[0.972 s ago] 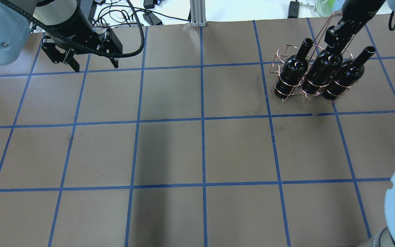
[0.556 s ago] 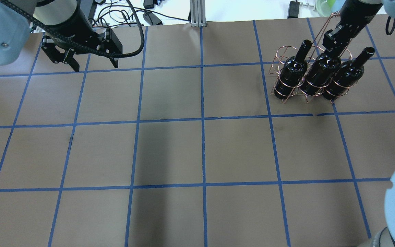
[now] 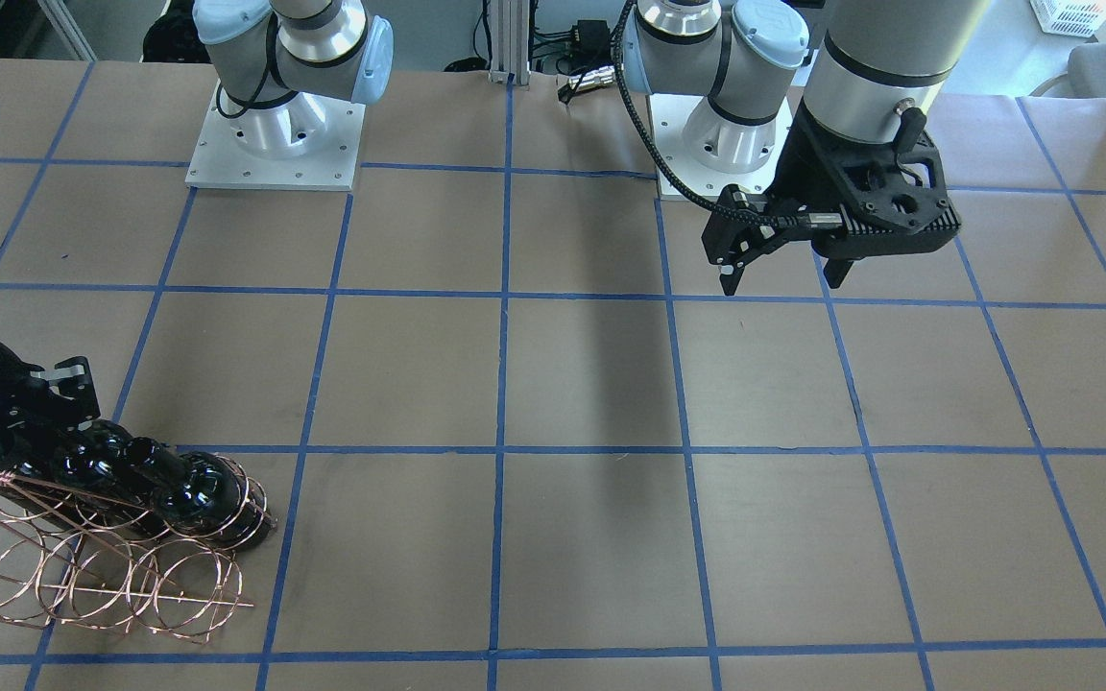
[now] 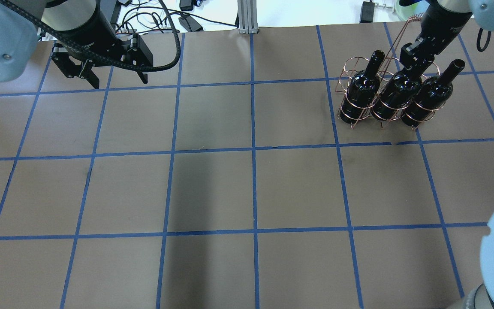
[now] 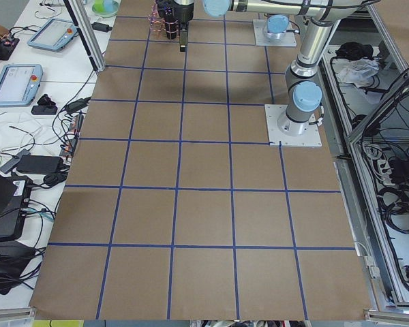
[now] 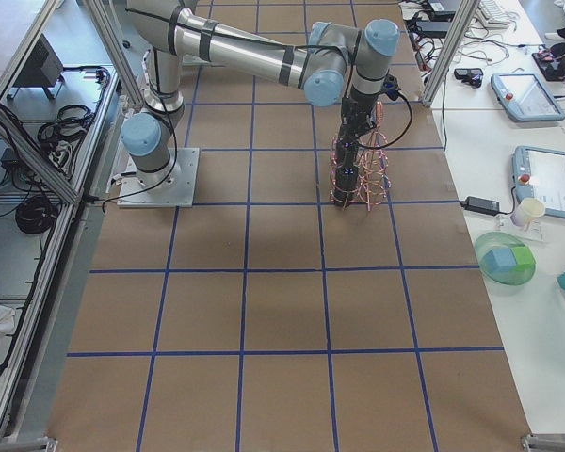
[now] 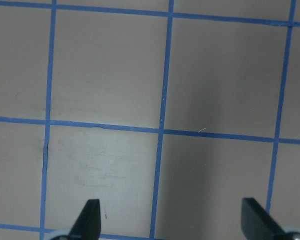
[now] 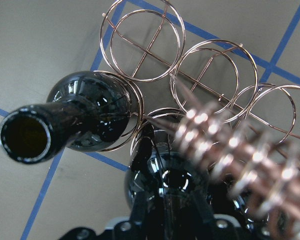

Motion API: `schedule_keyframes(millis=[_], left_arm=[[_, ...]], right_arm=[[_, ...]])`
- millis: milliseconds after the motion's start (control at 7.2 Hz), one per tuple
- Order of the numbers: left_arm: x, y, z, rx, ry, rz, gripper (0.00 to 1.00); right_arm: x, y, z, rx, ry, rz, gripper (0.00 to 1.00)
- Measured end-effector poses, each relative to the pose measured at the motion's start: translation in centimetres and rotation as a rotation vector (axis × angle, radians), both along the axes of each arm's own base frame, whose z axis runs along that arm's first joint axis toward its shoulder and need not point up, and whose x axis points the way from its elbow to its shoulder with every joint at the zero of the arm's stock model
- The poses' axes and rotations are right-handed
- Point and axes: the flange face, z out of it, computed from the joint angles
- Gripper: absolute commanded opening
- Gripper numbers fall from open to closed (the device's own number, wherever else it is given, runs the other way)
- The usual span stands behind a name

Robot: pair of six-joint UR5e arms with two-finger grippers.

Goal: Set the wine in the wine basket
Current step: 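Open the right gripper to release the bottle in the basket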

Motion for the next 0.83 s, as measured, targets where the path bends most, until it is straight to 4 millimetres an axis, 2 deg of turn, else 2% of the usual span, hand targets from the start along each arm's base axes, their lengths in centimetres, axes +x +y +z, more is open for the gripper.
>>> schedule_keyframes(millis=[139,556,694,833], left_arm=[[0.0,0.0,0.1,-0.005,0.000,0.001,1.00],[0.0,-0.2,0.2,-0.021,0.001,0.003,1.00],[0.0,-0.2,0.2,-0.023,0.001,0.003,1.00],[0.0,-0.2,0.2,-0.024,0.000,0.003,1.00]], right_arm=[[0.0,0.1,0.0,0.002,0.005,0.000,1.00],[0.1,0.6,0.6,0.008,0.026,-0.020,1.00],[0.6,1.3,1.8,0.004,0.053,-0.025,1.00],[1.3,2.6,4.1,-0.011,0.076,-0.021,1.00]])
